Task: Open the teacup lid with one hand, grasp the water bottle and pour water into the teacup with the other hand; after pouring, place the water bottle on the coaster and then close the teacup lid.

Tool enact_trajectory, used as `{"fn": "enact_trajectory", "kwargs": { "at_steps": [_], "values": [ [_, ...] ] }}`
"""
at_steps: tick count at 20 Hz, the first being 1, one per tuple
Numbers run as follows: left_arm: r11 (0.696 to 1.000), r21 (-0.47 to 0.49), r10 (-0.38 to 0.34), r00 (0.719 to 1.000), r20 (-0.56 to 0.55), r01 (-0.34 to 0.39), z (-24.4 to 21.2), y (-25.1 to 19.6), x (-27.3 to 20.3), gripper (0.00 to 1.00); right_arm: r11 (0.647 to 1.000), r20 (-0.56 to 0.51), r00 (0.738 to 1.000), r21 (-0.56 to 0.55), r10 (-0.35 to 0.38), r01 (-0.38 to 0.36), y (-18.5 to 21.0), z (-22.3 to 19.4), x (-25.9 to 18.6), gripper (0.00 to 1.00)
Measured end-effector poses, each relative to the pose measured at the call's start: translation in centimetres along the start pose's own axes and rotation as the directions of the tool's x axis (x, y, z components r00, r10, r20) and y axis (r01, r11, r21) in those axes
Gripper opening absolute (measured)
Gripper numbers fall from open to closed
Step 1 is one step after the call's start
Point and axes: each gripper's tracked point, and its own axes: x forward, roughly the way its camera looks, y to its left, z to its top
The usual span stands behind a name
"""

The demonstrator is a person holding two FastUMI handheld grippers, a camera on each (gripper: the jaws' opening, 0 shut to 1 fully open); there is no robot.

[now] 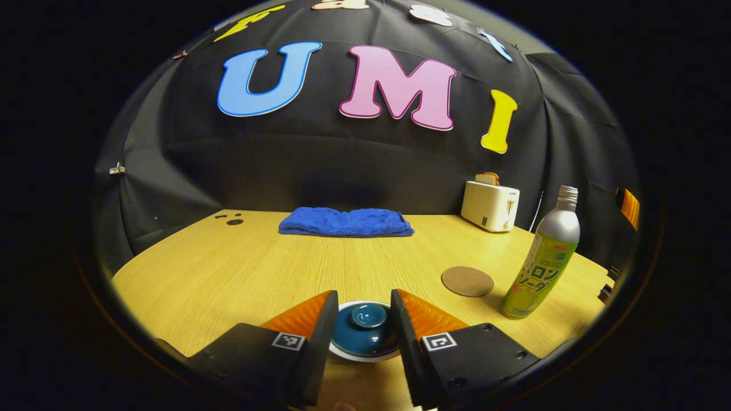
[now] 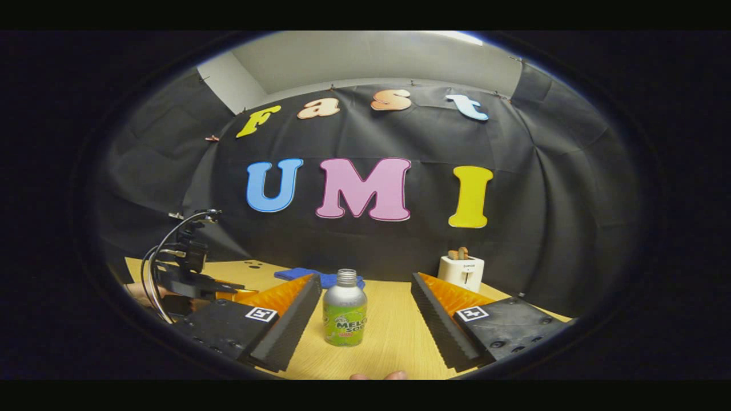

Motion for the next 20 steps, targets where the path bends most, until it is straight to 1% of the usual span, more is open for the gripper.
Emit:
{"fn": "enact_trajectory", "kwargs": {
  "at_steps": [2,3,4,9,13,16,20],
  "values": [
    [1.000,0.000,0.000,1.000,0.006,0.000,0.2,-0.1,0.1,0.50,1.000,-0.005,1.000,0.003,0.005,-0.005,0.2,-0.2,0.0,0.97],
    [1.000,-0.002,0.003,1.000,0.011,-0.003,0.4,-0.1,0.1,0.41,1.000,-0.007,1.000,0.002,0.006,-0.006,0.3,-0.3,0.0,0.97],
    [1.000,-0.007,0.001,1.000,0.019,-0.001,0.4,-0.1,0.0,0.37,1.000,-0.008,1.000,-0.001,0.006,-0.006,0.3,-0.4,0.0,0.97],
    [0.999,-0.051,0.000,0.996,0.088,0.004,1.4,0.3,-1.1,0.32,1.000,-0.043,0.999,0.001,0.016,-0.016,0.7,-2.1,0.6,0.97],
    [0.998,-0.058,0.008,0.987,0.158,0.002,2.8,0.5,-4.0,0.31,0.998,-0.114,0.992,0.033,0.050,-0.047,1.9,-4.9,1.4,0.98],
    [0.998,-0.056,0.036,0.976,0.213,-0.025,3.3,1.6,-7.0,0.31,0.999,-0.195,0.980,0.029,0.034,-0.029,1.8,-7.9,2.3,0.98],
    [0.996,-0.047,0.084,0.956,0.280,-0.074,4.0,3.9,-8.7,0.30,0.998,-0.235,0.971,0.053,0.038,-0.026,2.5,-10.0,4.0,0.98]
  ]
}}
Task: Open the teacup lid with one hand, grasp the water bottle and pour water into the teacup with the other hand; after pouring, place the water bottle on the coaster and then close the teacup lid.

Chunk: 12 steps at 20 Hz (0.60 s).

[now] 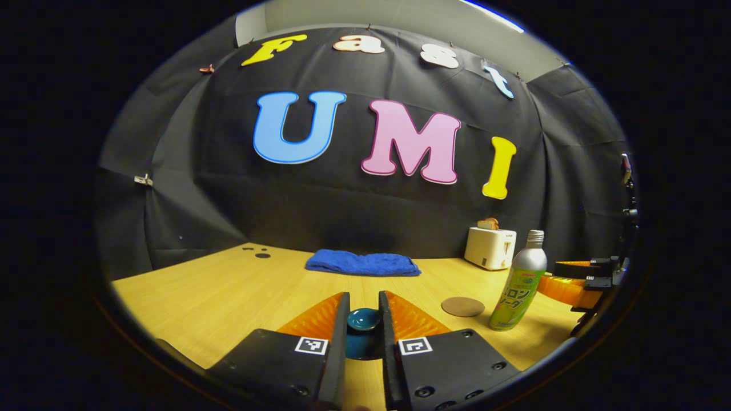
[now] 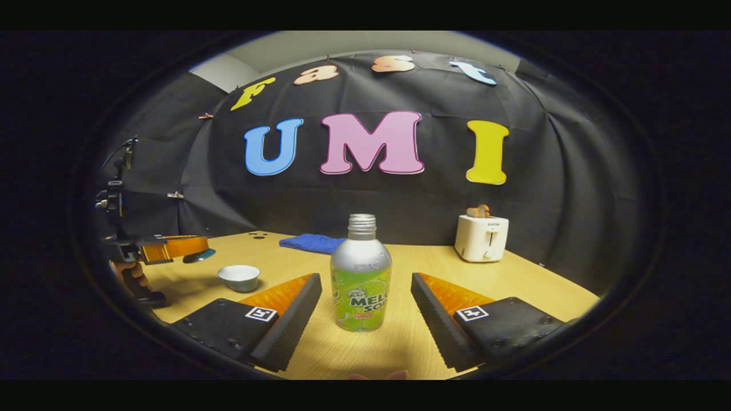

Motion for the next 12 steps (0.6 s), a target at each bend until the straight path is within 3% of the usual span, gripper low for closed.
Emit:
{"fn": "enact_trajectory", "kwargs": {
  "at_steps": [5,8,12],
  "values": [
    [0.998,-0.003,0.064,0.997,-0.034,-0.064,-1.8,3.6,0.3,0.30,1.000,-0.040,0.999,-0.007,-0.030,0.030,-0.1,-1.5,2.0,0.98],
    [0.997,0.003,0.072,0.997,-0.038,-0.072,-1.9,4.0,0.6,0.31,1.000,-0.075,0.997,0.024,-0.006,0.007,1.1,-2.3,3.0,0.98],
    [0.995,0.041,0.096,0.995,-0.037,-0.095,-1.9,5.0,0.6,0.31,0.999,-0.100,0.994,-0.026,-0.033,0.030,1.1,-2.8,3.9,0.98]
  ]
}}
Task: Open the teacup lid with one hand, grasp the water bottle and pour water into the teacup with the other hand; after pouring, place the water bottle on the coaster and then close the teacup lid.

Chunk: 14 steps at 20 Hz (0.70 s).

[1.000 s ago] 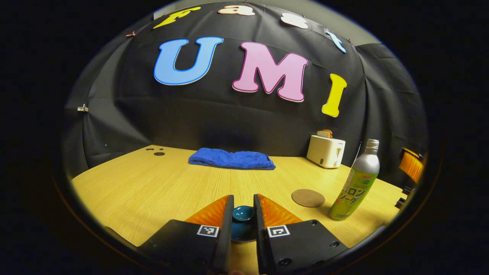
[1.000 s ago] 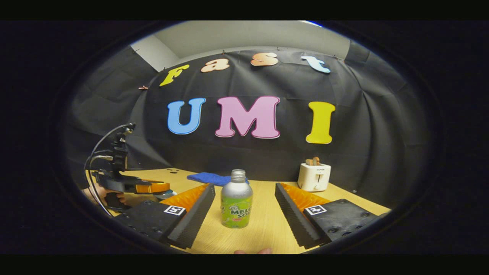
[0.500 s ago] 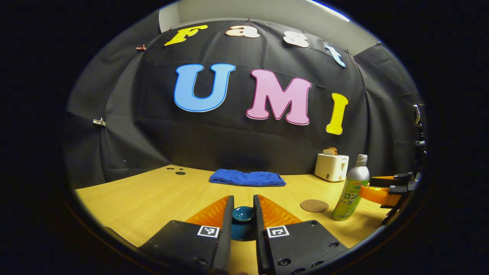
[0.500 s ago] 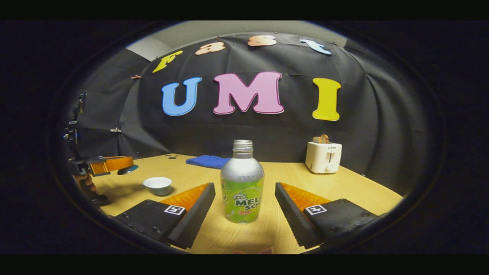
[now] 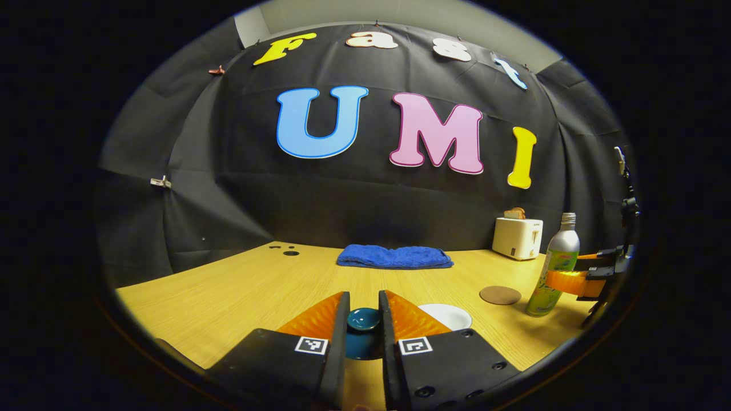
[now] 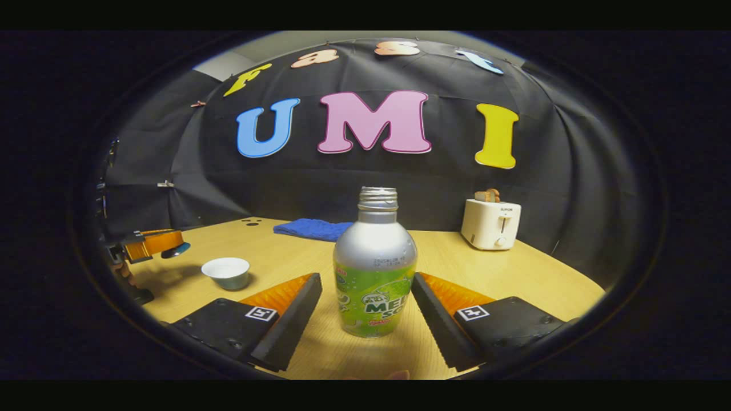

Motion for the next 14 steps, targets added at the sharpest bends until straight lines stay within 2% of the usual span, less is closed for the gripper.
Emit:
{"fn": "enact_trajectory", "kwargs": {
  "at_steps": [2,5,8,11,13,14],
  "values": [
    [1.000,0.020,0.017,1.000,0.000,-0.017,0.0,0.6,0.0,0.31,1.000,-0.020,1.000,-0.013,-0.005,0.005,0.0,-0.4,0.4,0.98],
    [0.999,0.037,0.031,1.000,-0.001,-0.031,-0.1,1.1,0.2,0.31,0.999,-0.022,0.999,-0.036,-0.029,0.028,-0.5,-0.4,1.0,0.85],
    [0.997,0.063,0.051,0.999,-0.001,-0.051,-0.1,1.9,0.6,0.31,0.998,0.009,1.000,-0.062,-0.010,0.010,0.1,0.1,0.9,0.83],
    [0.996,0.064,0.057,0.998,0.000,-0.057,-0.1,2.1,0.8,0.30,0.981,0.040,0.999,-0.194,-0.015,0.022,0.1,0.6,1.0,0.81],
    [0.996,0.064,0.057,0.998,0.001,-0.057,-0.1,2.1,0.9,0.31,0.949,0.062,0.998,-0.312,-0.023,0.041,0.3,1.2,1.3,0.81],
    [0.996,0.064,0.055,0.998,0.000,-0.055,-0.1,2.1,0.9,0.31,0.922,0.083,0.996,-0.382,-0.026,0.056,0.3,1.9,1.7,0.81]
  ]
}}
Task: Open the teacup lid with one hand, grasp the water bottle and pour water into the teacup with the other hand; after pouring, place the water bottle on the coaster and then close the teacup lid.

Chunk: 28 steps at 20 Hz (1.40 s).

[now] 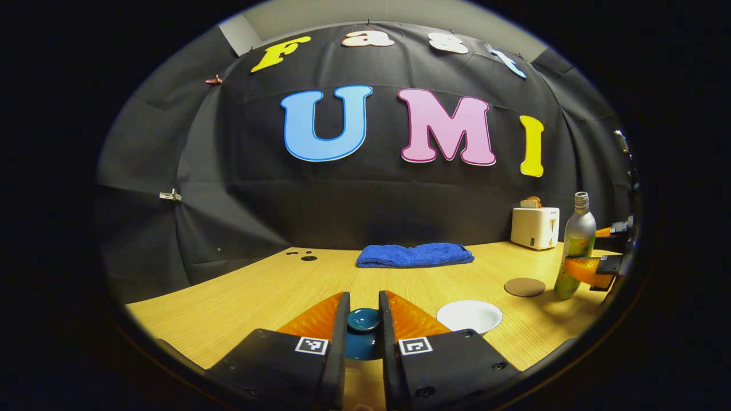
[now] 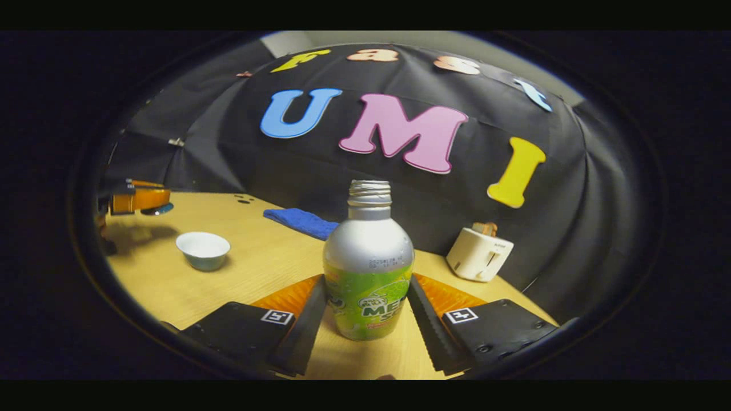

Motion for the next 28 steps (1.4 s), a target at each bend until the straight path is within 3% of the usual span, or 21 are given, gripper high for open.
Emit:
{"fn": "enact_trajectory", "kwargs": {
  "at_steps": [3,8,10,14,17,23,24,28],
  "values": [
    [1.000,0.002,-0.010,1.000,0.002,0.010,0.1,0.0,-0.2,0.31,0.974,0.068,0.998,-0.223,-0.017,0.032,0.4,1.9,0.7,0.80],
    [1.000,0.001,0.005,1.000,0.001,-0.005,0.1,1.1,-0.4,0.30,0.874,0.141,0.989,-0.484,0.039,0.035,2.6,3.8,2.0,0.79],
    [1.000,0.001,0.020,1.000,0.000,-0.020,0.0,1.9,-0.4,0.30,0.820,0.150,0.988,-0.571,0.047,0.047,3.1,4.1,2.2,0.79],
    [0.999,0.000,0.038,0.999,-0.002,-0.038,0.0,2.9,-0.4,0.30,0.669,0.173,0.984,-0.737,0.044,0.099,3.7,5.1,2.9,0.79],
    [0.999,0.001,0.037,0.999,-0.001,-0.037,-0.1,2.9,-0.5,0.30,0.569,0.173,0.983,-0.815,0.060,0.109,4.3,5.1,3.3,0.79],
    [0.999,0.001,0.036,0.999,-0.002,-0.036,0.0,2.9,-0.5,0.30,0.424,0.156,0.983,-0.900,0.099,0.100,5.9,4.8,3.9,0.79],
    [0.999,0.001,0.036,0.999,-0.002,-0.036,0.0,2.8,-0.4,0.30,0.402,0.154,0.982,-0.910,0.106,0.100,6.3,5.1,4.1,0.75],
    [0.999,0.001,0.036,0.999,-0.002,-0.036,0.0,2.9,-0.4,0.31,0.352,0.135,0.984,-0.932,0.117,0.086,6.9,4.7,4.6,0.79]
  ]
}}
